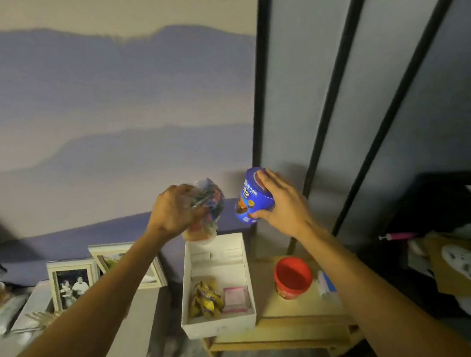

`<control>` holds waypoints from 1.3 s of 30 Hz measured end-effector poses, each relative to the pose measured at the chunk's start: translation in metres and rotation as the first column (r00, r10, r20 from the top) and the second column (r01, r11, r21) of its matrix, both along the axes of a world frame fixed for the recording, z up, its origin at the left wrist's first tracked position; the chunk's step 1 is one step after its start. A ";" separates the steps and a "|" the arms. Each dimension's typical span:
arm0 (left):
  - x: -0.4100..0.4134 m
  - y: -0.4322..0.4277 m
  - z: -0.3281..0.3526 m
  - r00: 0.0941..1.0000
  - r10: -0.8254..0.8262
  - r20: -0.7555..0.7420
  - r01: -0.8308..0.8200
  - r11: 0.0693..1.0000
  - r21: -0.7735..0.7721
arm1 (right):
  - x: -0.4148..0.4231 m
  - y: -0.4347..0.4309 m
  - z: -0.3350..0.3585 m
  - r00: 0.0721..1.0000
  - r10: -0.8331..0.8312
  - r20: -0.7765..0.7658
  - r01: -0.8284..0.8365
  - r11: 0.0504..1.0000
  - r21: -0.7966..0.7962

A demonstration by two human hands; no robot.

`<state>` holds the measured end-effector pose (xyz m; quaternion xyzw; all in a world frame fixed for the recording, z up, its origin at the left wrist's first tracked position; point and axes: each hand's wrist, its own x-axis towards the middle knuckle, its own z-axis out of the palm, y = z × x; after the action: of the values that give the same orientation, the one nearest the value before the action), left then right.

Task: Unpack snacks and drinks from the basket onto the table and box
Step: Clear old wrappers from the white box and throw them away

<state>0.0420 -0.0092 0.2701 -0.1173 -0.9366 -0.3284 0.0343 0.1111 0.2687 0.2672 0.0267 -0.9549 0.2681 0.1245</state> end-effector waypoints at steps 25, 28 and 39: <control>0.300 0.405 -0.040 0.582 -0.810 0.067 0.792 0.584 0.177 | 0.470 0.235 -0.034 0.595 -0.791 0.145 0.786 0.610 0.101; 0.321 0.441 -0.080 0.593 -0.800 0.090 0.787 0.599 0.147 | 0.490 0.271 -0.083 0.571 -0.792 0.214 0.802 0.594 0.061; 0.339 0.522 -0.382 0.595 -0.717 0.363 0.775 0.632 -0.022 | 0.485 0.328 -0.389 0.492 -0.749 0.444 0.810 0.580 0.081</control>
<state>0.3808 0.5127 -0.1122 -0.4472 -0.8178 -0.2418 -0.2695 0.5959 0.5963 -0.1222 -0.4773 -0.8431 0.2468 0.0192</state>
